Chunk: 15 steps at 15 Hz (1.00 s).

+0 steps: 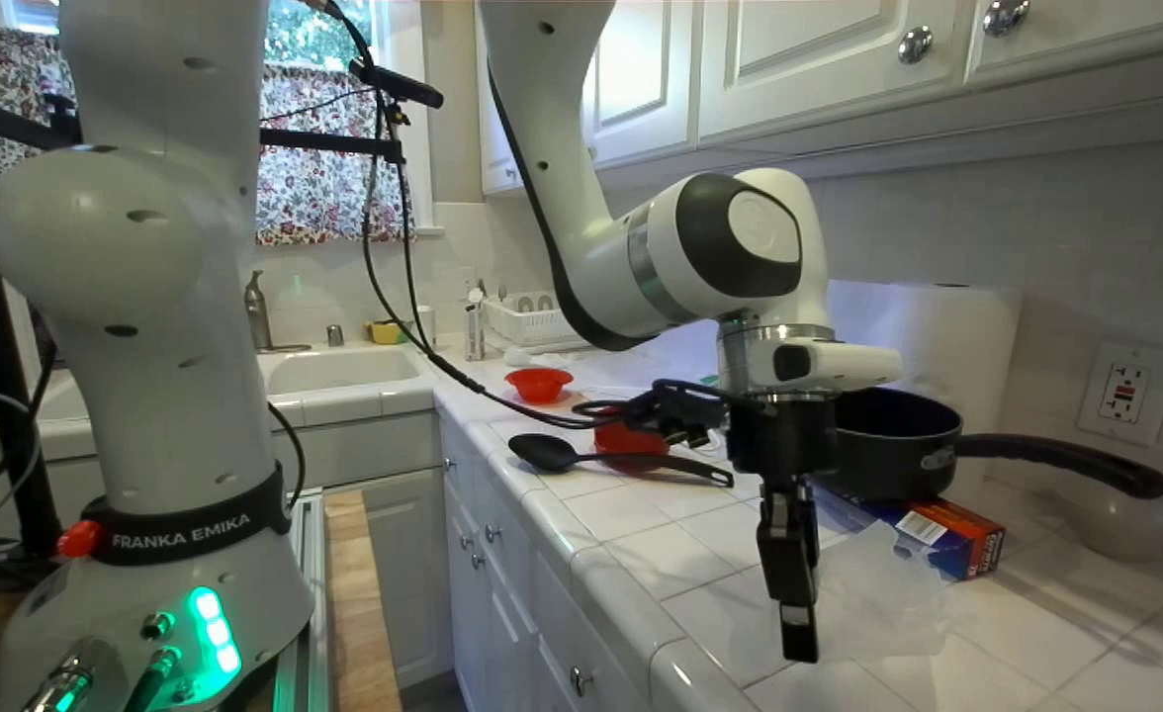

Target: Rip off the piece of baking sheet hanging out of the box

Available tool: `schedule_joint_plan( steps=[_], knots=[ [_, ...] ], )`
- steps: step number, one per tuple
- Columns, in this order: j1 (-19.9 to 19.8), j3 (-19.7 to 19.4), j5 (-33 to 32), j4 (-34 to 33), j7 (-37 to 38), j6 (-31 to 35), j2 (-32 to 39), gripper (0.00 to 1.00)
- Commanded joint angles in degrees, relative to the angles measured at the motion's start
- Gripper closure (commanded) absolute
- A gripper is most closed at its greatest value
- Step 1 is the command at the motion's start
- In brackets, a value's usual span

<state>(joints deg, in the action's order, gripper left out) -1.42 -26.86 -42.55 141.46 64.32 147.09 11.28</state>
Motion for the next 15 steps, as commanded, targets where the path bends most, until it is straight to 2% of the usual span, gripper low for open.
schedule_joint_plan(
  steps=[1, 15],
  knots=[
    [-2.74, 2.25, -2.98, 2.06, 2.57, -2.05, -3.51, 0.97],
    [-7.64, 4.97, -3.64, 2.62, 2.69, -5.30, -6.03, 0.97]
  ],
)
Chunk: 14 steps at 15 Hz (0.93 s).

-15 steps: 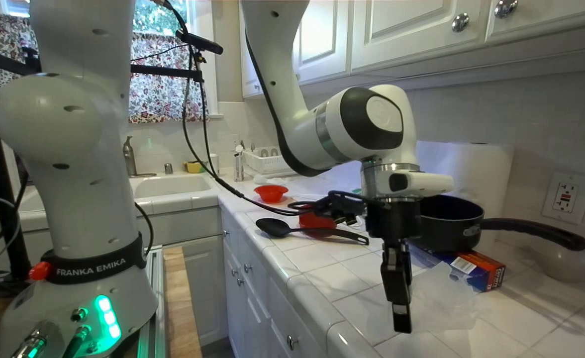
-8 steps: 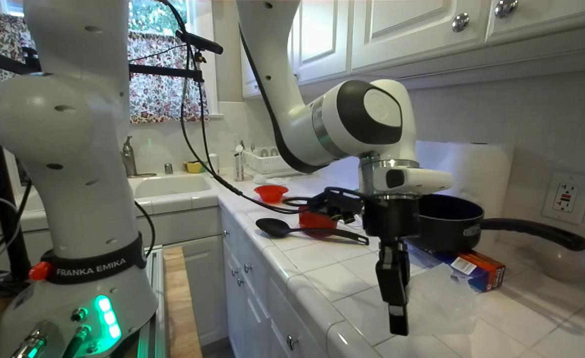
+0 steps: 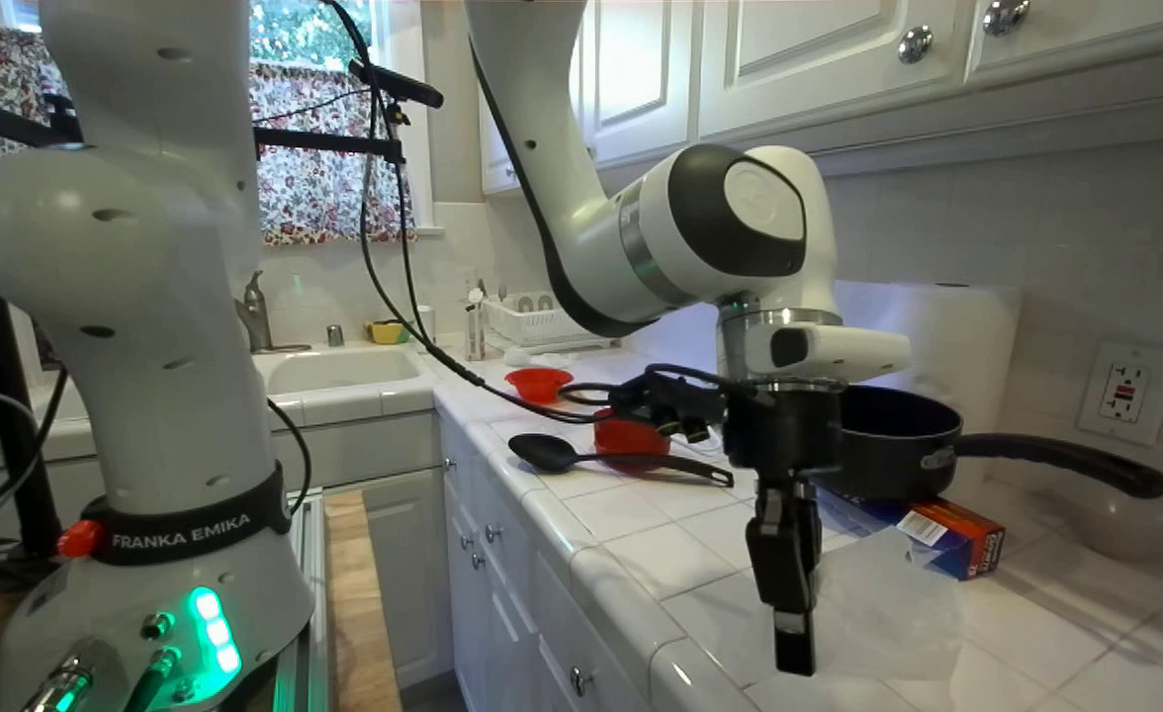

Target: Rip off the piece of baking sheet hanging out of the box

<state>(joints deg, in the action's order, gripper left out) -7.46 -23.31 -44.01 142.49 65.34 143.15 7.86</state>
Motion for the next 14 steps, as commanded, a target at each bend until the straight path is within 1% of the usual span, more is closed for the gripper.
schedule_joint_plan(
  steps=[1, 11, 14],
  knots=[
    [-1.70, 1.52, -2.27, 1.62, 1.79, -1.48, -2.74, 0.97],
    [-4.17, 1.74, -3.24, 2.05, 2.18, -4.10, -5.22, 0.97],
    [-4.14, 2.56, -3.16, 1.41, 2.34, -4.10, -5.11, 0.97]
  ],
)
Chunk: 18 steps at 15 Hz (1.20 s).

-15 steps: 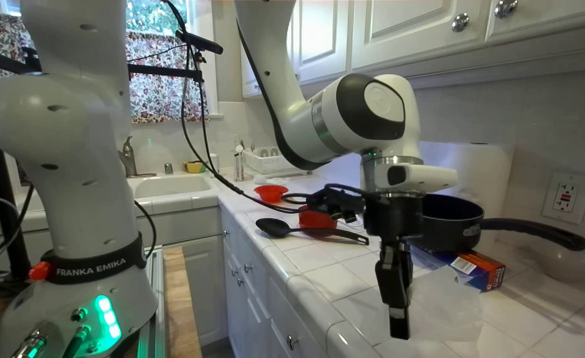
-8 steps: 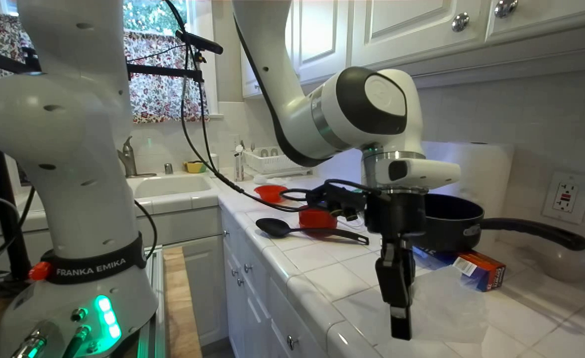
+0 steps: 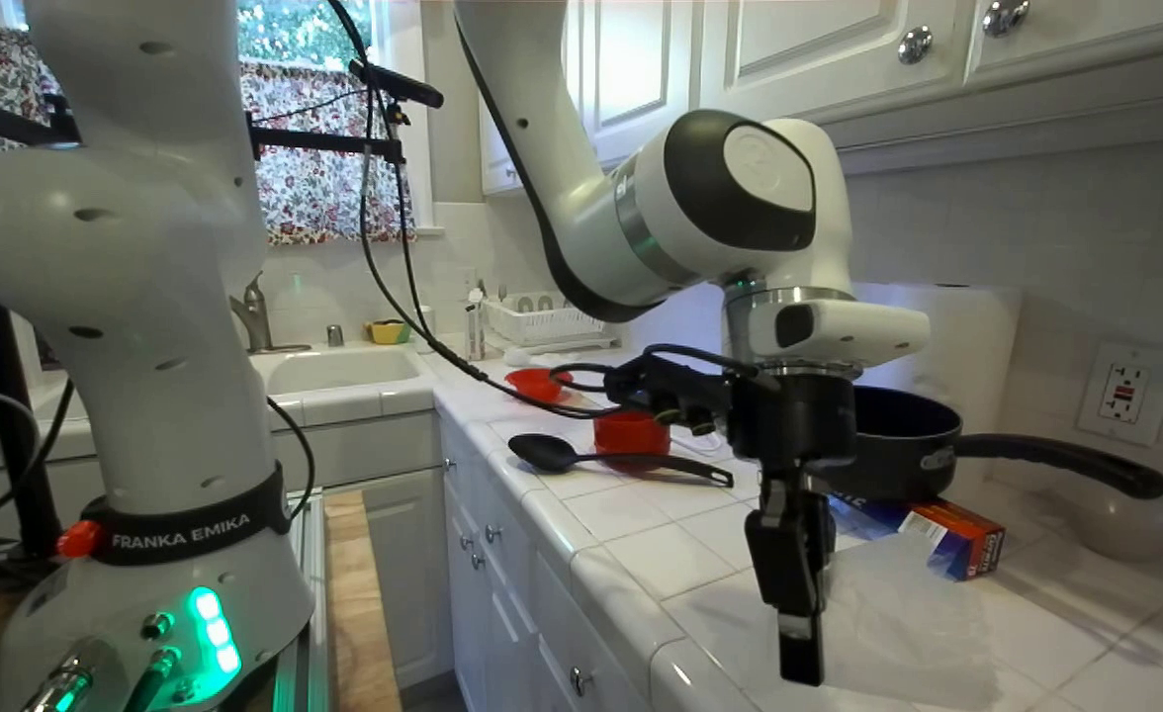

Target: Rip off the piece of baking sheet hanging out of the box

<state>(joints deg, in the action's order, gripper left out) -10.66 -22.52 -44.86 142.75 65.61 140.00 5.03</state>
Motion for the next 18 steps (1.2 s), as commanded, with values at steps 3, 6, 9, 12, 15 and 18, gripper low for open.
schedule_joint_plan(
  steps=[3, 6, 9, 12, 15, 18],
  knots=[
    [0.32, 4.14, -2.47, 0.87, 2.10, -0.74, -3.81, 0.97],
    [1.64, 7.67, -4.20, 1.25, 3.48, -1.76, -6.78, 0.71],
    [2.04, 10.64, -3.93, 1.49, 3.86, -2.38, -8.83, 0.54],
    [2.07, 12.83, -3.74, 1.88, 3.67, -2.78, -10.62, 0.32],
    [2.08, 14.22, -1.77, 2.42, 2.66, -3.05, -12.40, 0.12],
    [2.19, 15.39, -0.98, 3.51, 1.82, -2.89, -14.54, 0.00]
  ],
)
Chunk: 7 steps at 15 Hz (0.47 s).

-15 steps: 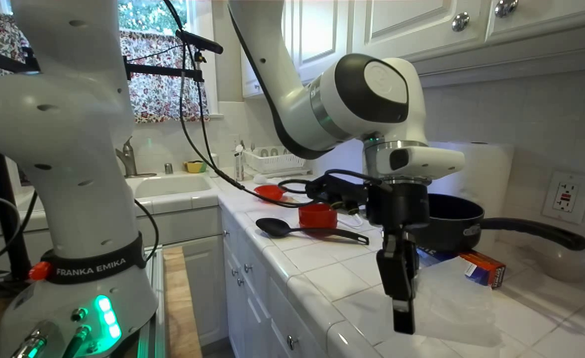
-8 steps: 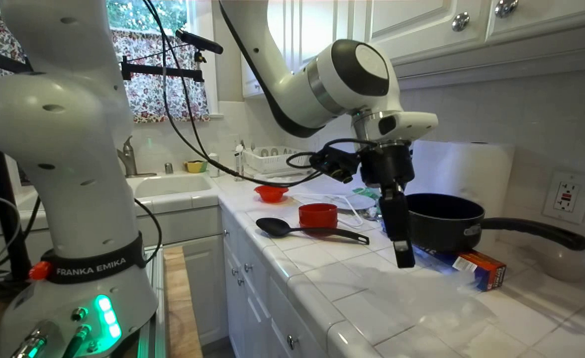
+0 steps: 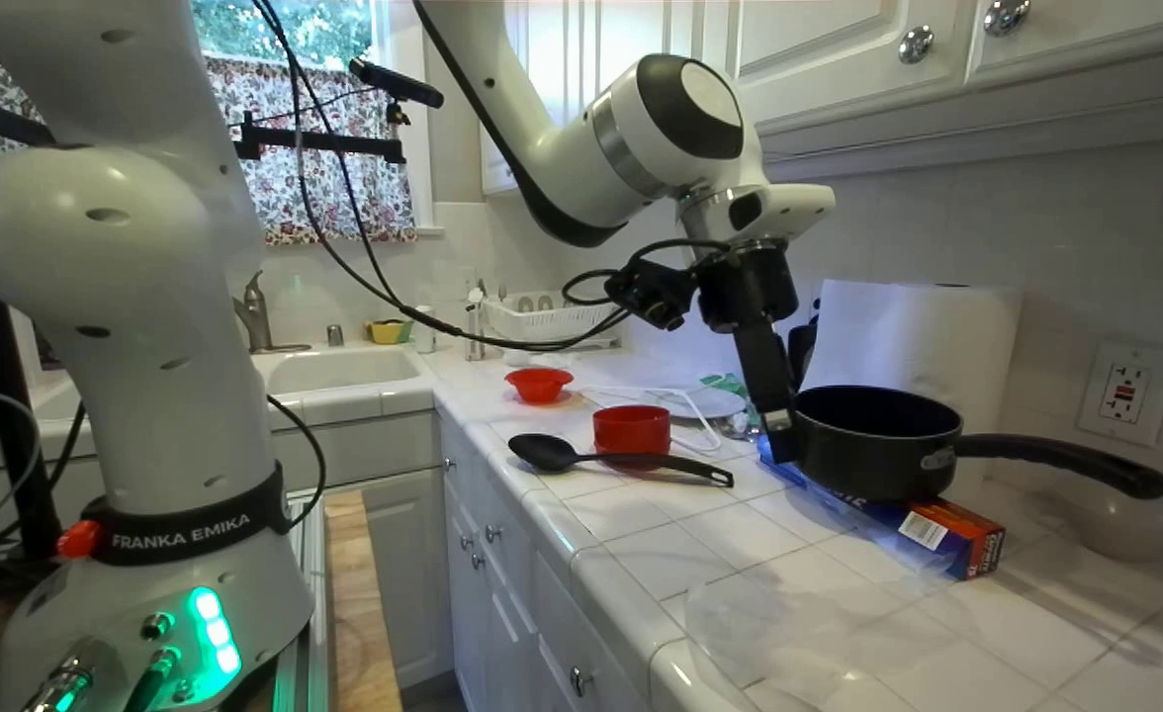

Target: Rip off the piece of baking sheet hanging out of the box

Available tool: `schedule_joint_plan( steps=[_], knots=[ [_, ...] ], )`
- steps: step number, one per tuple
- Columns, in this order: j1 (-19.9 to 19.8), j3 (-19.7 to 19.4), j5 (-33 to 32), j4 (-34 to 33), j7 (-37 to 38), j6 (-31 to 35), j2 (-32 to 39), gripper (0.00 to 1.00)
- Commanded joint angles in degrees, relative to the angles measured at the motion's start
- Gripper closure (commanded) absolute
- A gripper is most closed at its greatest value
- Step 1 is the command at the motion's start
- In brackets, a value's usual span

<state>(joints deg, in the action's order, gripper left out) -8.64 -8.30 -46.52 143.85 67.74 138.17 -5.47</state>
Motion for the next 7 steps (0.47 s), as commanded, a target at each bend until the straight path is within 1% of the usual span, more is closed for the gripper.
schedule_joint_plan(
  steps=[1, 2, 7],
  knots=[
    [0.11, 1.38, 1.07, 2.62, -0.72, -0.56, -4.45, 0.00],
    [-0.46, 1.28, 0.25, 0.54, -0.17, -0.08, -1.31, 0.00],
    [-0.54, 1.42, 0.24, 0.60, -0.18, -0.09, -1.36, 0.00]
  ],
)
